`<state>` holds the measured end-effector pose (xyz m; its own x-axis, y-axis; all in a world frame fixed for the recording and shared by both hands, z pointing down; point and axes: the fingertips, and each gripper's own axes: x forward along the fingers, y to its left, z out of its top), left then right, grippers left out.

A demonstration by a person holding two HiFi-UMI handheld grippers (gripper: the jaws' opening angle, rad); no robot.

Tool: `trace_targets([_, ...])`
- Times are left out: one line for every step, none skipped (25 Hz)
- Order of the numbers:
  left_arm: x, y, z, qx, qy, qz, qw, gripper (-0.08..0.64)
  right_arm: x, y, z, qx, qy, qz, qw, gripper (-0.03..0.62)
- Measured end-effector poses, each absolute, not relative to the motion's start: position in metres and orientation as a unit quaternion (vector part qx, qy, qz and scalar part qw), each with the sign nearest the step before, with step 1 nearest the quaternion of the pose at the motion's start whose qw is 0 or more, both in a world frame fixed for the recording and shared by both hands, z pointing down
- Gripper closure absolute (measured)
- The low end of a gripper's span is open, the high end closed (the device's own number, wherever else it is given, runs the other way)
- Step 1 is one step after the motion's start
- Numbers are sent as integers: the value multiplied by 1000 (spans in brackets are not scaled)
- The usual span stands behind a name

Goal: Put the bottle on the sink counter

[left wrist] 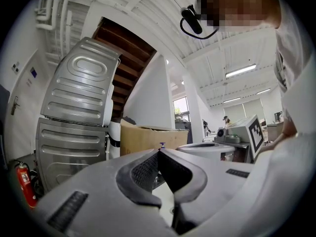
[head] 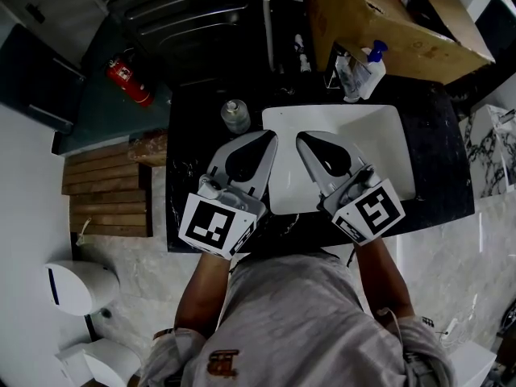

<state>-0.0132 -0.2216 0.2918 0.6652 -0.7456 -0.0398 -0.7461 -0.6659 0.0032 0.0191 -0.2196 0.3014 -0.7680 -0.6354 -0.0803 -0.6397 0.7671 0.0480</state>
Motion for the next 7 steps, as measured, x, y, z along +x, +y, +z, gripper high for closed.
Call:
trace_targets([-14, -221, 292, -912, 409, 18, 6, 558, 19, -220, 302, -339, 940, 36, 29, 592])
trace_targets([-14, -221, 292, -912, 409, 18, 6, 558, 19, -220, 302, -339, 940, 35, 29, 592])
trace_targets([-15, -221, 291, -912, 409, 17, 6, 558, 19, -220, 302, -339, 940, 35, 28, 592])
trace_targets([-16, -220, 291, -912, 409, 17, 6, 558, 19, -220, 302, -339, 940, 35, 28, 592])
trace_targets([-16, -219, 291, -912, 409, 16, 7, 558, 19, -219, 302, -340, 939, 35, 28, 592])
trace_targets([-17, -218, 291, -912, 409, 16, 7, 558, 19, -219, 302, -340, 939, 35, 28, 592])
trace_targets([-18, -217, 291, -912, 409, 16, 7, 558, 19, -219, 302, -341, 939, 35, 28, 592])
